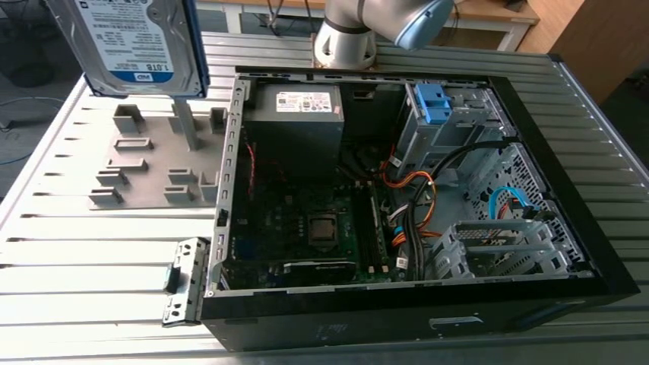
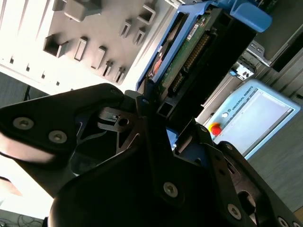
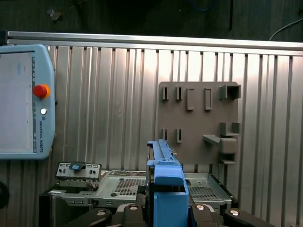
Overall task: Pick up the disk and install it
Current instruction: 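Pick up the disk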
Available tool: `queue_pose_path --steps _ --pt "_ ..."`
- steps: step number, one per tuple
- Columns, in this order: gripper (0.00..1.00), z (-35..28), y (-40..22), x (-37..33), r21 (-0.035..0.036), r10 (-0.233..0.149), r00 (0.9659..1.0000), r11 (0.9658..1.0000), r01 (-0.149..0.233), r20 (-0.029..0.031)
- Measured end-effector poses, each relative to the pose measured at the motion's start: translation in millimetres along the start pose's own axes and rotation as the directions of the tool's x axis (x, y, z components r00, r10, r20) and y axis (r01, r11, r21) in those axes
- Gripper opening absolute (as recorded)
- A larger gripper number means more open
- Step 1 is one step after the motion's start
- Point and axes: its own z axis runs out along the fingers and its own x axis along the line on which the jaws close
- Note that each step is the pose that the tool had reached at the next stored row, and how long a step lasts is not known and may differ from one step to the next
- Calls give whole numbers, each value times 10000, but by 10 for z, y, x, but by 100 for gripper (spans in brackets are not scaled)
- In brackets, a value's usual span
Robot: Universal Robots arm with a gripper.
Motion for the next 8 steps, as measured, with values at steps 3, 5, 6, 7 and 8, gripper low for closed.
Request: queue_pose_path --steps 3,5,6,7,8 --pt "36 1 -52 2 0 0 10000 10000 0 0" --pt "36 2 -86 3 2 0 10000 10000 0 1" --pt "36 2 -102 4 1 0 10000 10000 0 1" --pt "36 3 -119 4 1 0 10000 10000 0 1" --pt "36 3 -135 5 1 0 10000 10000 0 1"
